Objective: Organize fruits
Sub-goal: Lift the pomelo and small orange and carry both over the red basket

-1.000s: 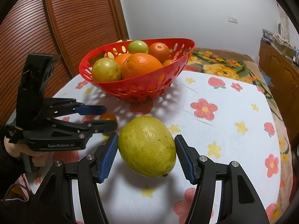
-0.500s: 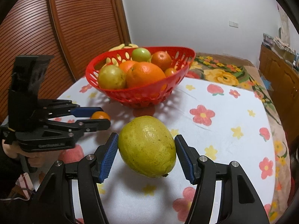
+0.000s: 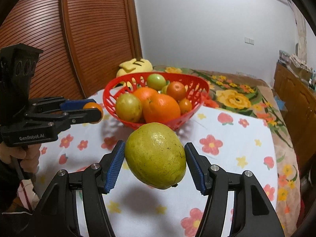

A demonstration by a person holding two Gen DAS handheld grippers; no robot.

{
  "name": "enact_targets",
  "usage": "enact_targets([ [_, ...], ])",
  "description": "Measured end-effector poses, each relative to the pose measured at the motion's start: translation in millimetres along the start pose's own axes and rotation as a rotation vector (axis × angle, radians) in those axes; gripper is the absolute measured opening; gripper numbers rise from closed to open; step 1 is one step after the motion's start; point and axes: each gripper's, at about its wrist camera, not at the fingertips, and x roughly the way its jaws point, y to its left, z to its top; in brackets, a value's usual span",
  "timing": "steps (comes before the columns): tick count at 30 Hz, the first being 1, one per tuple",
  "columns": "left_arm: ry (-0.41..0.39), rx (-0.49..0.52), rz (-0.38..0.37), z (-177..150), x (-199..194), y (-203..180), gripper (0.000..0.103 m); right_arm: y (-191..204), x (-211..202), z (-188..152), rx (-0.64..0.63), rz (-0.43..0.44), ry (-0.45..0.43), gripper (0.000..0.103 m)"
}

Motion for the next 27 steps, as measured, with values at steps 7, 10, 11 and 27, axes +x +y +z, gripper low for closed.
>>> enact_targets([
  [7, -0.021, -0.022, 0.024, 7, -4, 13, 0.033, 4, -4, 12, -0.026, 0.004, -0.024, 0.063],
  [10, -0.021, -0.028, 0.028, 11, 0, 20, 0.033, 3, -1, 19, -0.033, 0.004, -0.029, 0.063],
  [11, -0.021, -0.033, 0.03, 12, 1, 22, 0.033, 3, 0, 20, -0.033, 0.006, -0.029, 0.063],
  [27, 0.024, -0.09, 0.064, 35, 53, 60, 0.033, -23, 50, 56, -0.063, 0.019, 0.004, 0.063],
])
